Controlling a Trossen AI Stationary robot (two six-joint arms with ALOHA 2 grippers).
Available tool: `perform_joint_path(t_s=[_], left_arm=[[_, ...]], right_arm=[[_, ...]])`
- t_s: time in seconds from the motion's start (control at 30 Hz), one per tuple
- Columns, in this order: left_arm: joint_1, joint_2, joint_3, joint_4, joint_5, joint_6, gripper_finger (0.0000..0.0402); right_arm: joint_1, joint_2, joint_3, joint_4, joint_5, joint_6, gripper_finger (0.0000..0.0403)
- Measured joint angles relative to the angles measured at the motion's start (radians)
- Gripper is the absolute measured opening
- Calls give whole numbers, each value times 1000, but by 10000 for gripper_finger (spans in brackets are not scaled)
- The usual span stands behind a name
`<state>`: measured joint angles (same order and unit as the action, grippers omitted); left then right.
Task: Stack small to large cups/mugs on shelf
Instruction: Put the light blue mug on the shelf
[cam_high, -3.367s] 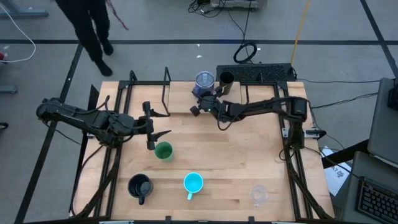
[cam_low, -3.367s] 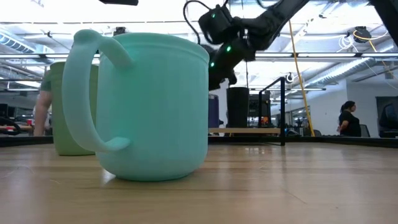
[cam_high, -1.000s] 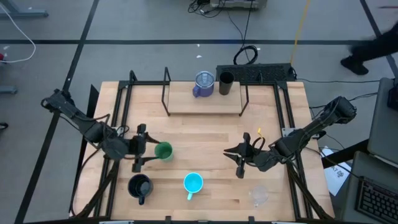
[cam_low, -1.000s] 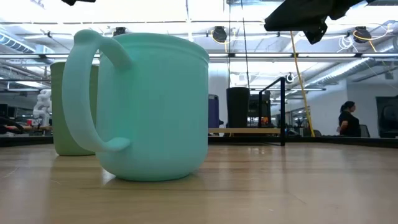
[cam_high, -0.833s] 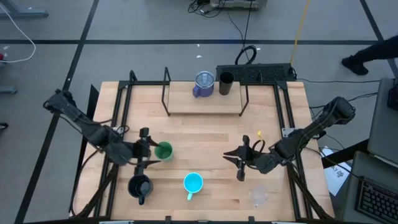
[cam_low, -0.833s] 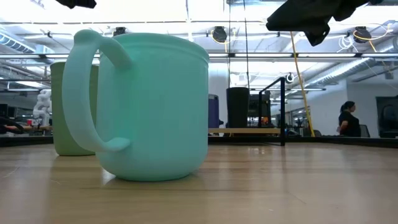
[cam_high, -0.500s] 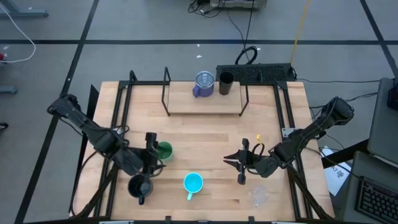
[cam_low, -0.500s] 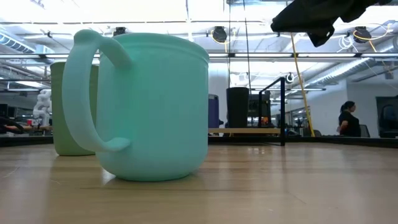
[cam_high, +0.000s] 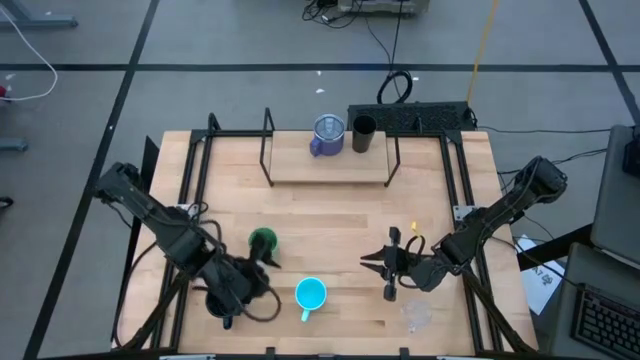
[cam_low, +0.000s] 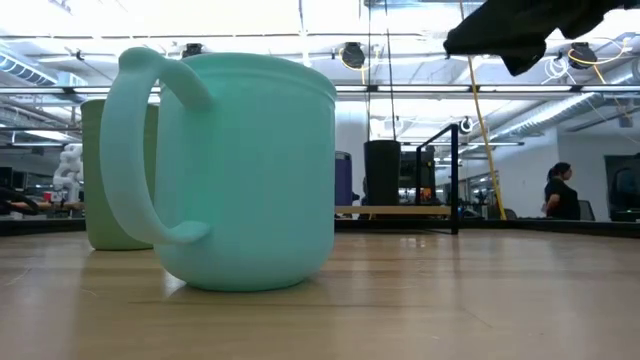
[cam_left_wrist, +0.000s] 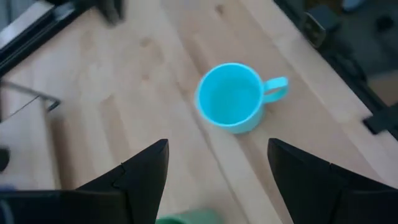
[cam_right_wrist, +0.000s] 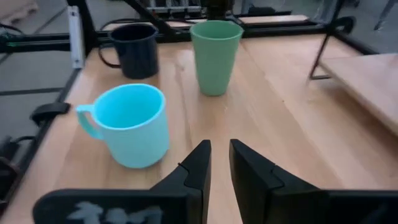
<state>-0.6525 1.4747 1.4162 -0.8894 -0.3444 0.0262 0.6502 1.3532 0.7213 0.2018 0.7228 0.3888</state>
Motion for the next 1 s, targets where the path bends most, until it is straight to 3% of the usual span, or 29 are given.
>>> perform_joint_path(t_s=[0.2,0.43,1.0], left_arm=[[-22,132,89,-22,95,112,273],[-39,258,191,-135,109,216,273],[25,353,247,-125,214,369,273]], right_arm=[[-10,-2,0,11,14,-12,47],[-10,-3,0,12,14,-12,47],[-10,-3,0,7,14,-45,47]])
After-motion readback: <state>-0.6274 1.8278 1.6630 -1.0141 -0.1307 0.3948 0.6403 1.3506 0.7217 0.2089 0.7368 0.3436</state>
